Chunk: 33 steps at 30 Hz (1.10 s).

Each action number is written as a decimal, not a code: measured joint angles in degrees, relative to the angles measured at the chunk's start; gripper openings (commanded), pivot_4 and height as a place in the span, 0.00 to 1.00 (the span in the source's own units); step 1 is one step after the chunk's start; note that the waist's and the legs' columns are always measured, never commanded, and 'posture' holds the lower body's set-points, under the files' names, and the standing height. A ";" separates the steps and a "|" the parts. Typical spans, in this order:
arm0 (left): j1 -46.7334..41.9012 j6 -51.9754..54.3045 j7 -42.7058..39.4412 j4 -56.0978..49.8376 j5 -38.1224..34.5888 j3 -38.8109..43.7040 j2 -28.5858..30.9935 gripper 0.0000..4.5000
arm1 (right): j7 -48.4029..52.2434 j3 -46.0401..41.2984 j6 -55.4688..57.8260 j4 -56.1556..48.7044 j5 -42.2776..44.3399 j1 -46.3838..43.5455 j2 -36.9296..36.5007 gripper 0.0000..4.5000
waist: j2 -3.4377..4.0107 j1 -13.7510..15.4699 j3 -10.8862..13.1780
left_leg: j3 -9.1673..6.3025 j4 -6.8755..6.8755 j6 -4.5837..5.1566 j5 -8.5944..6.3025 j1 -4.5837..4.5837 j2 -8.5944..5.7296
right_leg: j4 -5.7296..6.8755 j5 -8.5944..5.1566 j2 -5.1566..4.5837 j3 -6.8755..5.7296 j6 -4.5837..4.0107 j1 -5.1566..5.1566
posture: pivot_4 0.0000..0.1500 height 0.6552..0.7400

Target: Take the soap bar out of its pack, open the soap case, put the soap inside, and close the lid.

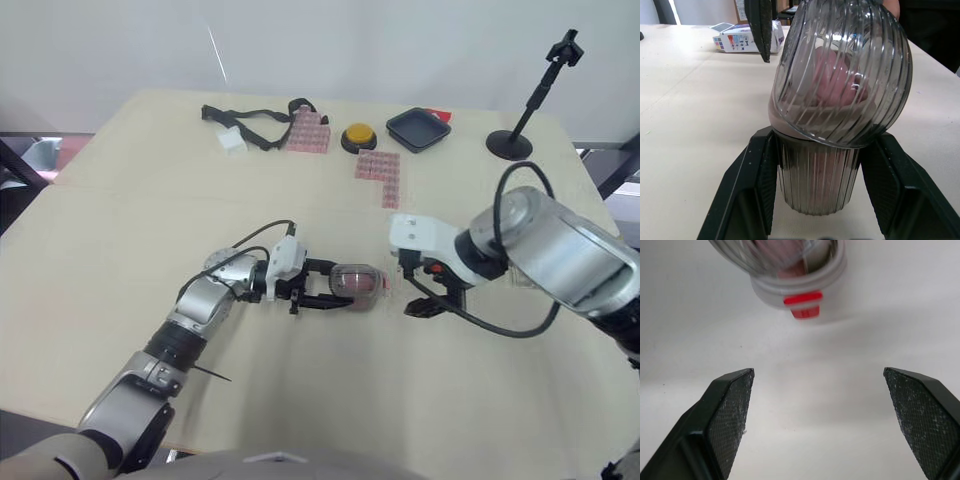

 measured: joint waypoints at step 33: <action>-1.46 -2.21 3.26 4.78 0.13 3.31 -0.87 0.42 | -6.60 -29.10 -50.97 -2.31 -2.28 46.94 17.49 0.01 | 0.00 -2.06 -0.02 | -0.03 0.11 0.67 -0.24 -0.17 -0.03 | -0.01 -0.10 -0.14 -0.07 -0.18 -0.15 | 1.00 0.93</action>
